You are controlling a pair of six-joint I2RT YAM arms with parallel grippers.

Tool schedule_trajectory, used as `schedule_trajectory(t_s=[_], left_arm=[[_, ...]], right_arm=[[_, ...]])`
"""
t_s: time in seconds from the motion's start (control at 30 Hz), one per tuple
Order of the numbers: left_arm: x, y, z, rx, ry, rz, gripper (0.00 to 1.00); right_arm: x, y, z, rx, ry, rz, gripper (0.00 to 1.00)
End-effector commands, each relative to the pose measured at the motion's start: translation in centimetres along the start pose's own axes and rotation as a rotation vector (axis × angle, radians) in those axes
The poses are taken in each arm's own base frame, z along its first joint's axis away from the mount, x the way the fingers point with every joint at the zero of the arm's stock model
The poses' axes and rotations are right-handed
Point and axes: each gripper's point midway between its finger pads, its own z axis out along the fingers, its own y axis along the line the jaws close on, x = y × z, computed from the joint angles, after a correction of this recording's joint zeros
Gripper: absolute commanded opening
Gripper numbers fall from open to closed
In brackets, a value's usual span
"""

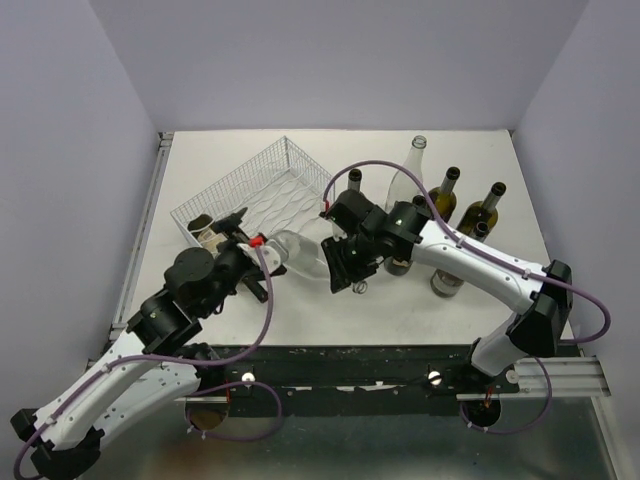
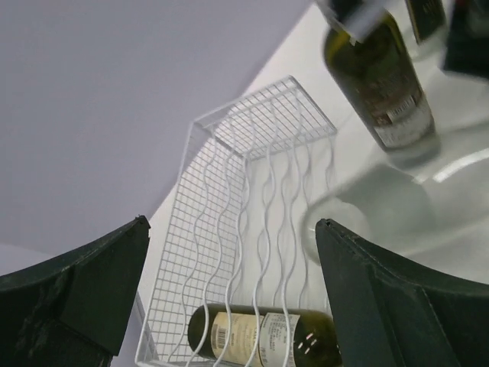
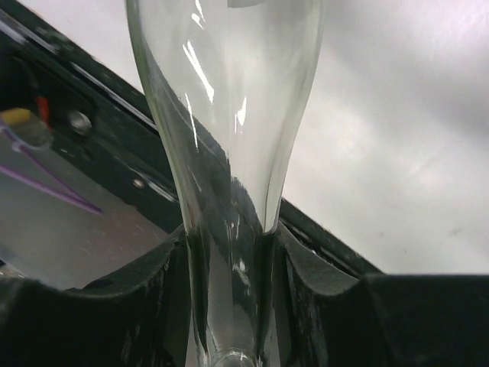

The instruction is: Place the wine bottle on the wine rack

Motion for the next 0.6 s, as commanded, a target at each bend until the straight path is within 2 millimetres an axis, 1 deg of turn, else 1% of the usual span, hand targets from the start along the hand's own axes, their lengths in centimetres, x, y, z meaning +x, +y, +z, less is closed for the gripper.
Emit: schedule_trajectory(t_s=[0.0,0.23,0.33,0.57], left_arm=[[-0.8,4.4,-2.4,-0.212,0.055,-0.312,0.99],[-0.3,5.3,-3.1,-0.321,0.062,-0.518,0.99],[-0.3,5.2,-3.2,-0.329,0.076,-0.591,0.99],[0.2,5.6,-4.0,-0.371,0.134,-0.700,0.99]], right_arm=[[-1.3,0.4,0.0,-0.018,-0.058,-0.040,0.01],[-2.0,0.8,0.7,-0.046,-0.094,-0.059,0.01],[-2.1,0.9,1.4,-0.062,-0.113,-0.053,0.01],[-2.8,2.5,1.1,-0.155,-0.207,-0.077,0.01]])
